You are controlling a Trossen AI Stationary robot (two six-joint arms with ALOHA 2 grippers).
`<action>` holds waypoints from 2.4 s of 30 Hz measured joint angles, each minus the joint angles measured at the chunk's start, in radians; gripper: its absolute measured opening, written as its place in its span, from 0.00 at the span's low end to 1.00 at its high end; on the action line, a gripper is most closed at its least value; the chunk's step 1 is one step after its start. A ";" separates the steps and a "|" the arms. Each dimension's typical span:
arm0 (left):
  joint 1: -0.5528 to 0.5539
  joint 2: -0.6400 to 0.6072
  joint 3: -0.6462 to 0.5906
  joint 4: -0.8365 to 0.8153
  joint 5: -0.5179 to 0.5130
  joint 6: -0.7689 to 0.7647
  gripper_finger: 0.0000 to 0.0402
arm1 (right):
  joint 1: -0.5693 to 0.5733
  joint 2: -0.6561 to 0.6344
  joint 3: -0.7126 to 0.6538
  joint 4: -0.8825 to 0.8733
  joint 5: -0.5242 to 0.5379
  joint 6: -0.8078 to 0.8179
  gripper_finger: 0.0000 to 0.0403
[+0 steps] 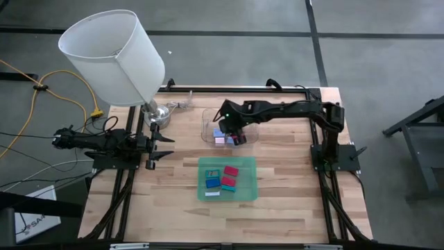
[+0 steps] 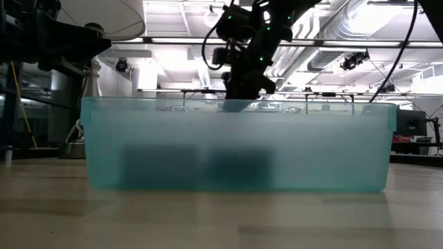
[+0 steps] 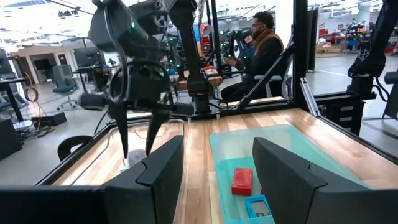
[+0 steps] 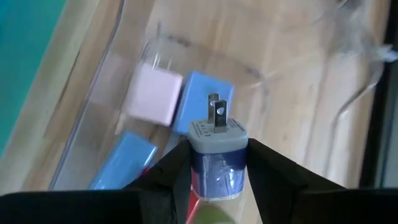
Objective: Pick & Place Office items
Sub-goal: Put the violet charger adapter into transparent bin, then return to Home Position
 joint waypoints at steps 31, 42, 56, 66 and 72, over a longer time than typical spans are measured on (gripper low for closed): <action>0.000 0.000 0.000 0.000 0.000 0.000 0.46 | -0.008 0.035 0.006 -0.043 -0.022 0.030 0.44; 0.000 0.000 0.000 0.000 0.000 0.000 0.46 | -0.008 0.035 0.005 -0.041 -0.022 0.030 0.44; 0.000 0.000 0.000 0.000 0.000 0.000 0.46 | 0.004 -0.011 0.004 0.070 0.002 0.029 0.44; 0.000 0.000 0.000 0.000 0.000 0.000 0.46 | 0.028 -0.083 0.005 0.120 0.041 0.050 0.44; 0.000 0.000 0.000 0.000 0.000 0.000 0.46 | 0.042 -0.095 0.004 0.136 0.023 0.123 0.44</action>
